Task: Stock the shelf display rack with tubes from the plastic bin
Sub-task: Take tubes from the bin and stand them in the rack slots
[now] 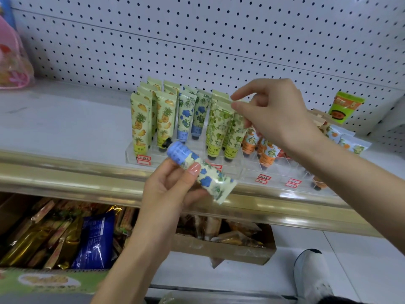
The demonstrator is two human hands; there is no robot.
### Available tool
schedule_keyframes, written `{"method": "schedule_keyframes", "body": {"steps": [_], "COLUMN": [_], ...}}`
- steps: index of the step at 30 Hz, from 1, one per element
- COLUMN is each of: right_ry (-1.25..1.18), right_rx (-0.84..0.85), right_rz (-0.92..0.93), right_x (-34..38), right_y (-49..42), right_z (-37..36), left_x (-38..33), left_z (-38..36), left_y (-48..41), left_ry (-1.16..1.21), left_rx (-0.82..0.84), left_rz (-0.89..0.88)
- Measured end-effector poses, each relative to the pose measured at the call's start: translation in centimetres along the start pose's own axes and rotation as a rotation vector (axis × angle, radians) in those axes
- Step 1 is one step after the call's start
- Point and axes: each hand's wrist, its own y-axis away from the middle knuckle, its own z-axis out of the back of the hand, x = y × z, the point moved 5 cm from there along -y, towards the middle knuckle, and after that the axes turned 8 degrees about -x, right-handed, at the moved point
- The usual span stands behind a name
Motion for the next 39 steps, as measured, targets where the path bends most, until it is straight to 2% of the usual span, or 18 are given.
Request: {"method": "schedule_keyframes", "body": {"steps": [2, 4, 7, 13, 20, 23, 27, 33, 36, 39], "right_ry": [-0.015, -0.034, -0.105, -0.314, -0.464, -0.388, -0.203, -0.029, 0.052, 0.112], "right_rx": [0.08, 0.232, 0.377, 0.447, 0.334, 0.332, 0.382, 0.359, 0.294, 0.236], "right_rz": [0.046, 0.066, 0.001, -0.246, -0.283, -0.223, -0.095, -0.019, -0.034, -0.013], "right_x": [0.3, 0.4, -0.2, -1.2, -0.3, 1.0, 3.4, 5.6, 5.9, 5.7], "right_y": [1.7, 3.9, 6.0, 6.7, 4.8, 3.8, 2.1, -0.7, -2.9, -4.4], "right_z": [0.3, -0.2, -1.3, -2.0, 0.8, 1.4, 2.0, 1.6, 1.2, 0.4], "left_x": [-0.1, -0.3, -0.5, -0.7, -0.8, -1.1, -2.2, -2.1, -1.4, -0.6], "left_z": [0.0, 0.0, -0.2, -0.2, 0.6, 0.7, 0.8, 1.3, 1.2, 1.2], "left_y": [-0.1, -0.1, -0.1, 0.1, 0.0, -0.1, -0.3, -0.3, -0.4, -0.6], "left_ry": [0.085, 0.148, 0.167, 0.138, 0.027, -0.111, -0.327, -0.989, -1.199, -1.257], "left_rx": [-0.039, -0.063, -0.064, -0.075, -0.037, -0.034, -0.098, -0.135, -0.077, -0.014], "left_rz": [-0.005, -0.005, -0.034, -0.069, -0.063, -0.121, -0.335, -0.802, -0.828, -0.787]}}
